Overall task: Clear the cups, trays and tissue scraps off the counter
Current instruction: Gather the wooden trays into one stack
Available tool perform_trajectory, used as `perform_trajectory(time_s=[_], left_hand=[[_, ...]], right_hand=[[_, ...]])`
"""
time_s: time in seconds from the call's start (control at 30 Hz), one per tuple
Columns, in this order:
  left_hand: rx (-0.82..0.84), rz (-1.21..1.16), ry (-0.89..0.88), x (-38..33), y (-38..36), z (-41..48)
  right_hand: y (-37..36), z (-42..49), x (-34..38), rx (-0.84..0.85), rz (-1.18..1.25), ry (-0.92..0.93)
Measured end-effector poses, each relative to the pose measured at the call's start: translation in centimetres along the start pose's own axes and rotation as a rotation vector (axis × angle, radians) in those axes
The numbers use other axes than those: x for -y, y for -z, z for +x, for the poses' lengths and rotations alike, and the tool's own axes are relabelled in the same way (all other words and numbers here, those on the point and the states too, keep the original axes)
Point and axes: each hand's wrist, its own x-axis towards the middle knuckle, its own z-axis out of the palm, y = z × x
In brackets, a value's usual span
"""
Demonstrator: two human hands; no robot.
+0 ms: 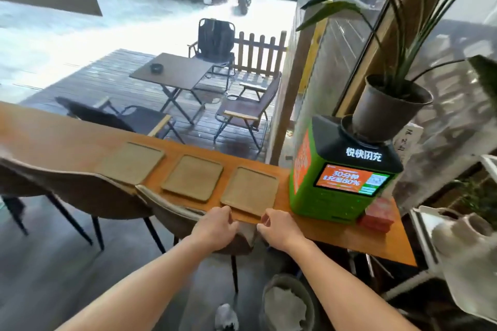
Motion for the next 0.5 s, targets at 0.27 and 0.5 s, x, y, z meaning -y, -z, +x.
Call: perform_trajectory(time_s=[0.27,0.5], left_hand=[[0.088,0.051,0.026,1.3,-0.2,6.0],[0.212,0.050,0.077,1.9,-0.3,16.6]], right_hand=[[-0.7,6.2,-0.8,0.086,0.035,-0.101],[-0.4,15.4,-1.9,0.096,0.096,-0.235]])
